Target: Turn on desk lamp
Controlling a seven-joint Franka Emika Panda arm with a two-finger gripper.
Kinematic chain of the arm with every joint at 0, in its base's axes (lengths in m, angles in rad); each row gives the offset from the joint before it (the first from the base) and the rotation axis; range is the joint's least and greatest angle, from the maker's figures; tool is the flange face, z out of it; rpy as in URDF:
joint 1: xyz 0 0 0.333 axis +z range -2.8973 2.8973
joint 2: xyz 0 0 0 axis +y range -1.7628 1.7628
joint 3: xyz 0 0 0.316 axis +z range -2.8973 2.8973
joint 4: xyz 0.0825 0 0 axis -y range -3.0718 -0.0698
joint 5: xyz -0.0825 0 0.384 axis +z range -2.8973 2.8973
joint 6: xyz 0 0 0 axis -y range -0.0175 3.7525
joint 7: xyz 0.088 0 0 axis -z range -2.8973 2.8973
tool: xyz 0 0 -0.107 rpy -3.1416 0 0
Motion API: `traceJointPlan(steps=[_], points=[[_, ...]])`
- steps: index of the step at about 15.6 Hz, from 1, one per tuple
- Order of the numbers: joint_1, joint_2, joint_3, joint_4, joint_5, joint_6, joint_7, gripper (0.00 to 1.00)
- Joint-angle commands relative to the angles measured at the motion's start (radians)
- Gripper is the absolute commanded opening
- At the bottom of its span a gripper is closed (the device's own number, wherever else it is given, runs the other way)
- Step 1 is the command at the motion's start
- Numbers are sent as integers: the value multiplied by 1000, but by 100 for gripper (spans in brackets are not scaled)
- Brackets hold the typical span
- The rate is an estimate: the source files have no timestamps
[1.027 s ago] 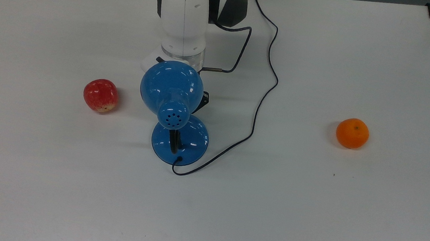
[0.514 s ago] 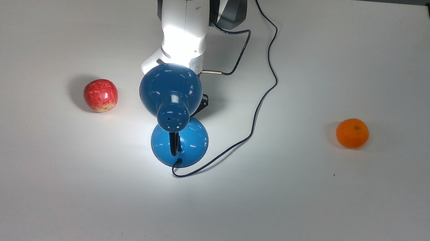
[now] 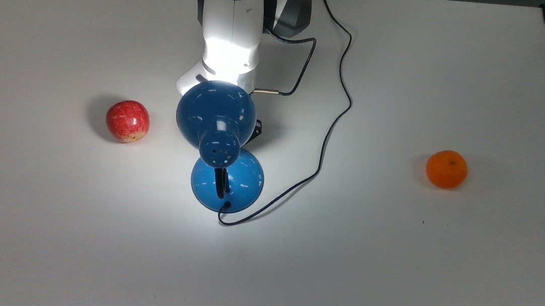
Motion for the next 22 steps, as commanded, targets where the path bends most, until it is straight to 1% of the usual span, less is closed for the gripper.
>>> traceJointPlan(steps=[1,7,12,14,16,20,21,22], points=[[2,-92,-8,2,-24,-209,27,0],[4,-269,-8,6,-36,-559,18,0],[11,-427,-5,25,-44,-760,18,0],[8,-444,-4,66,-44,-860,17,0],[4,-442,-7,116,-40,-927,14,0],[-21,-439,-13,156,-30,-938,20,1],[-22,-438,-13,170,-29,-948,26,16],[-22,-438,-16,175,-29,-958,18,28]])
